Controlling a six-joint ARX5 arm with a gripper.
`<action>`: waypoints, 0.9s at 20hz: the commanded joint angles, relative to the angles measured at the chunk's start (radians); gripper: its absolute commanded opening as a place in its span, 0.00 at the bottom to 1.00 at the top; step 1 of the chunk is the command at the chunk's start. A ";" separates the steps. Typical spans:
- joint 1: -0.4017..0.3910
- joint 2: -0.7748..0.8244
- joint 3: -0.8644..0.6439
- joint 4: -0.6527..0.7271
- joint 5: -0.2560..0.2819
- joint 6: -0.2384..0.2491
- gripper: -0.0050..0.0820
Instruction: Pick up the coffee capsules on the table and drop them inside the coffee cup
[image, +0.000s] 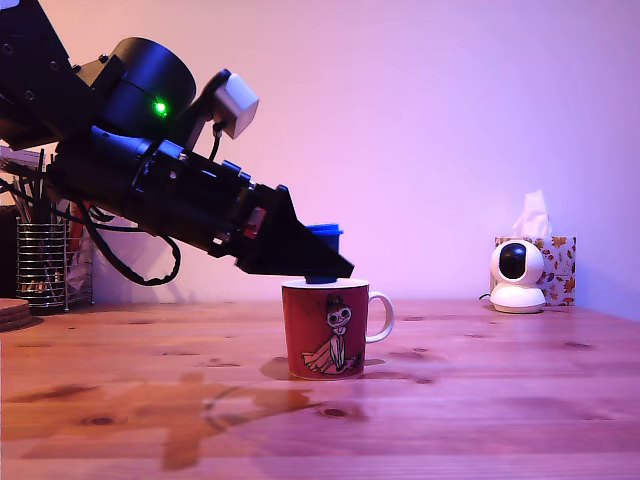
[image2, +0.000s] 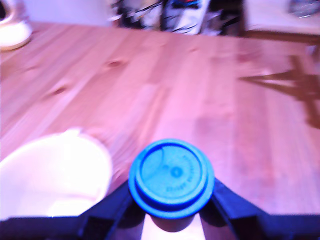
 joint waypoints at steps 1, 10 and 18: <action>-0.003 -0.002 0.060 -0.017 -0.024 -0.011 0.22; 0.005 0.029 0.304 -0.304 -0.135 -0.037 0.22; 0.016 0.159 0.414 -0.438 -0.174 -0.096 0.22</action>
